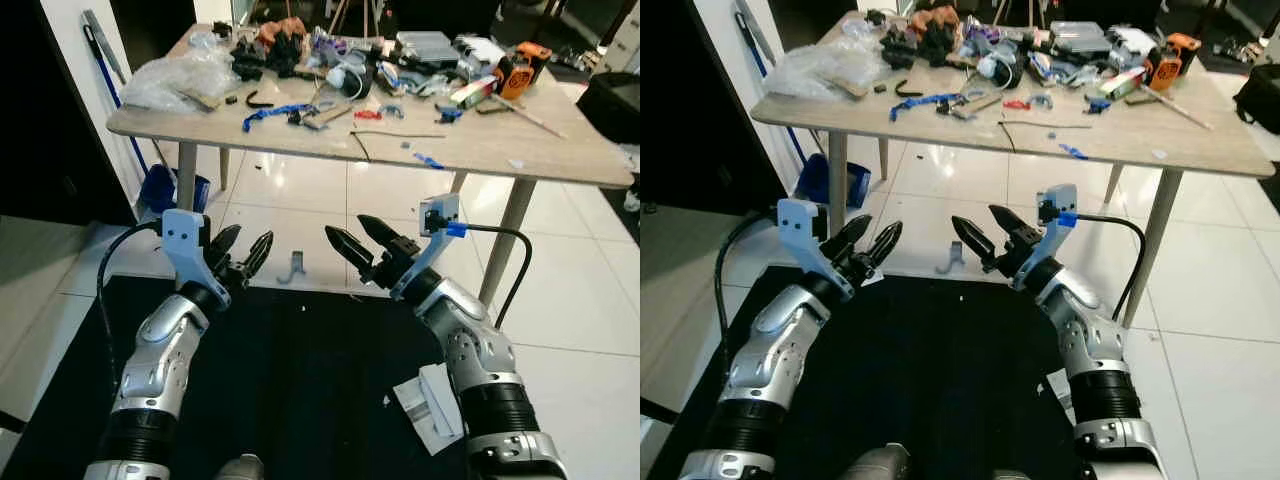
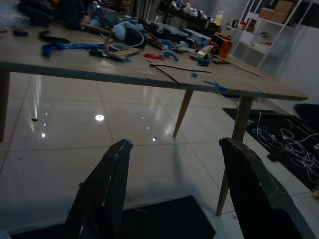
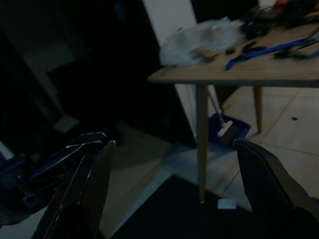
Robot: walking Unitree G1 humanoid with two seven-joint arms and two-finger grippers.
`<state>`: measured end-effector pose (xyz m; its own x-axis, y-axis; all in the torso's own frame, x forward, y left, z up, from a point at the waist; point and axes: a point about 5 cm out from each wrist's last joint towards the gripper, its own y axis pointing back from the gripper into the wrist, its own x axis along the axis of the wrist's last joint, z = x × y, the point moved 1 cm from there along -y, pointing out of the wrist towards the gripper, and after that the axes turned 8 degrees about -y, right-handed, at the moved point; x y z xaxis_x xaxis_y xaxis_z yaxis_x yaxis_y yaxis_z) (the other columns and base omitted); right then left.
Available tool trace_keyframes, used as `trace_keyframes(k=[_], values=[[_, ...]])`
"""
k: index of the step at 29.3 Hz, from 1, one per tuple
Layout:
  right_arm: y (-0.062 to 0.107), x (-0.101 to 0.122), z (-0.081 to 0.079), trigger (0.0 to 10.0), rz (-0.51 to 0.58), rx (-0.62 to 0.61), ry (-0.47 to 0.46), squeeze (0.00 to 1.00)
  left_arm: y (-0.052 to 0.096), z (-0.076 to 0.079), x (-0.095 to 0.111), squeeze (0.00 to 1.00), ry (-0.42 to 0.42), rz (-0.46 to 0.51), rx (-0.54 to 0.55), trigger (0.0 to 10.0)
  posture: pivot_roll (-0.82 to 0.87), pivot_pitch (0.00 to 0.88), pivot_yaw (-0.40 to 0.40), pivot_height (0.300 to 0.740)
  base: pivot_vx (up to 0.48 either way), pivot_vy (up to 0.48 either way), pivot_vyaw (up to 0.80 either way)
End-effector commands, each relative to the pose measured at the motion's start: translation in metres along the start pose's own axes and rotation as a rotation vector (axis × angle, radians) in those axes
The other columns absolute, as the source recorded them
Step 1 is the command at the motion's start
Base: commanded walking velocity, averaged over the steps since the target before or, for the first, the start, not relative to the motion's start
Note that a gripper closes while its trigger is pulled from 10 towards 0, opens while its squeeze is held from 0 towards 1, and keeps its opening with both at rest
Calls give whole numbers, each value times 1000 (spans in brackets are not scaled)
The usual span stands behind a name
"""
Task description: Picking trash to rubbish bin
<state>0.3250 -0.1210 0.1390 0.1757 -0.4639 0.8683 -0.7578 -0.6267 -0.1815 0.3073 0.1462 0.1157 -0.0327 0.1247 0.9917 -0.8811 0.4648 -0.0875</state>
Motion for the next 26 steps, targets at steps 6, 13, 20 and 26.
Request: trace_keyframes(k=[6, 13, 20, 26], values=[[4, 1, 6, 10000, 3, -29, -19, 0, -1, 3, -6, 0, 3, -17, -10, 10000, 6, 0, -38, 740, 388, 0, 0], [4, 1, 8, 10000, 0, -27, -17, 0, -1, 4, -7, 0, -4, -18, -12, 10000, 2, 0, -41, 740, 394, 0, 0], [4, -1, 7, 10000, -19, -4, 6, 0, -1, 4, -9, 0, -5, -21, -14, 10000, 2, 0, -43, 740, 398, 0, 0], [4, -5, 7, 10000, -30, 13, -17, 0, -1, 3, -11, 0, -5, -25, -13, 10000, 2, 0, -44, 740, 394, 0, 777]])
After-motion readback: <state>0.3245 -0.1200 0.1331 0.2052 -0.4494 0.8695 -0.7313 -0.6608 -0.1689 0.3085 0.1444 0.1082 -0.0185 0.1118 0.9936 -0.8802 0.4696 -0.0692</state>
